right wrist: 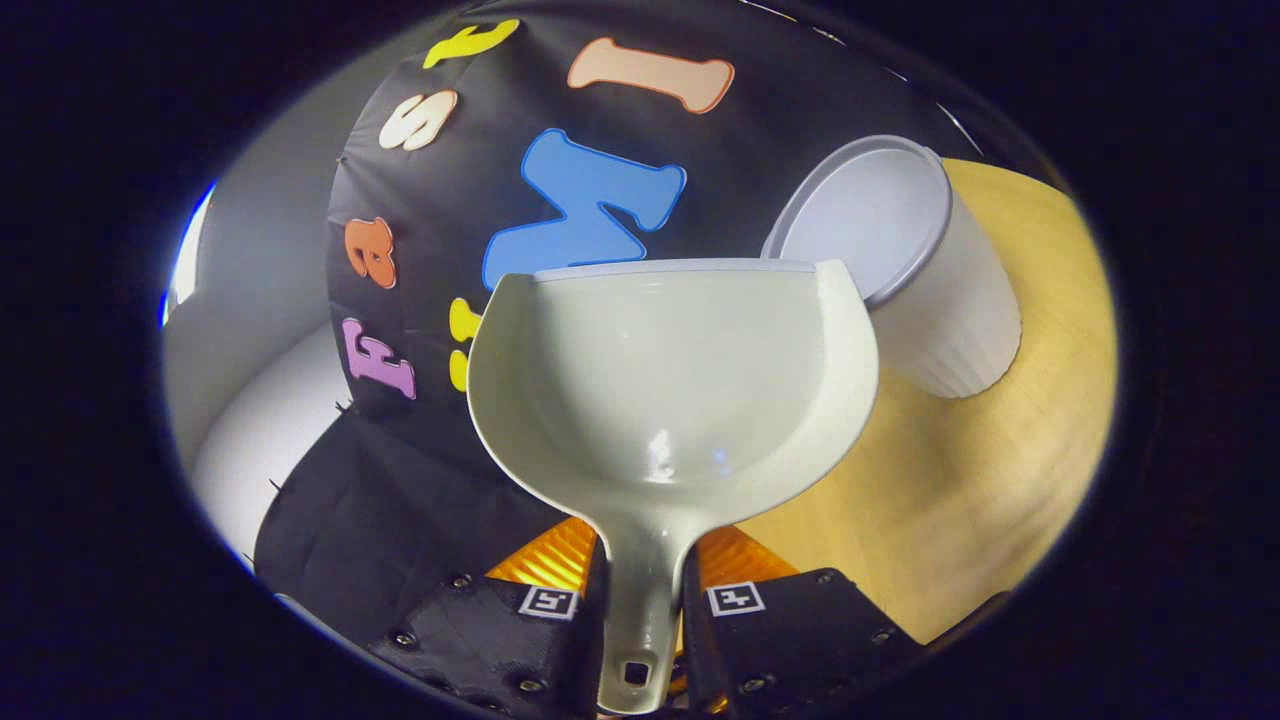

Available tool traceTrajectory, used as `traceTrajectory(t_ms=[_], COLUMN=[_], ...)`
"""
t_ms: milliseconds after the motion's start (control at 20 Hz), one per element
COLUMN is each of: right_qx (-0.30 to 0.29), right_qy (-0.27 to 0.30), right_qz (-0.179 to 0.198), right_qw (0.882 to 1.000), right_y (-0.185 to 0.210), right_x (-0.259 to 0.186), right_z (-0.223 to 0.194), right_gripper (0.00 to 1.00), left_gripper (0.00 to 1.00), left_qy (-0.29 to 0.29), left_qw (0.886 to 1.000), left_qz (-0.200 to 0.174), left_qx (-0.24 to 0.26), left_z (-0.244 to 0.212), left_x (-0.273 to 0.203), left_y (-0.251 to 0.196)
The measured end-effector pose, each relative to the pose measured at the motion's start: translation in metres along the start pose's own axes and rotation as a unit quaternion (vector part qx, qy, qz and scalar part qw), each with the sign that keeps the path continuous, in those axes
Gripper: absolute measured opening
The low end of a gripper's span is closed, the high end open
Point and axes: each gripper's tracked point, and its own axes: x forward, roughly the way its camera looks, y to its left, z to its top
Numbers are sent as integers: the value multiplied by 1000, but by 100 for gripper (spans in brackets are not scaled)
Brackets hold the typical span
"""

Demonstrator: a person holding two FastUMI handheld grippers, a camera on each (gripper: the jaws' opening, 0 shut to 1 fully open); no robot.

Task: Pick up the small broom and dustpan from the desktop, sweep the trash into the dustpan with the broom, and then empty the trash into the garbage bin.

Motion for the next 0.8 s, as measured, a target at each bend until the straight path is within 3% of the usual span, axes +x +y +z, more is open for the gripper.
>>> traceTrajectory(t_ms=[150, 250, 350, 650, 800], right_qx=[-109, -165, -200, -237, -234], right_qy=[24, 48, 70, 149, 184], right_qz=[-85, -133, -174, -268, -296], right_qw=[990, 976, 962, 922, 907], right_y=[-32, -59, -83, -167, -185], right_x=[-1, -2, 9, 20, 26], right_z=[-46, -75, -93, -142, -168], right_gripper=[33, 33, 33, 33, 33], left_gripper=[45, 47, 43, 45, 45], left_qy=[11, 17, 22, 58, 76], left_qw=[1000, 1000, 1000, 998, 997], left_qz=[12, 19, 19, 18, 24], left_qx=[3, 1, -4, -5, 7], left_z=[-8, -9, -12, -30, -29], left_x=[8, 14, 22, 48, 60], left_y=[15, 22, 20, 16, 10])
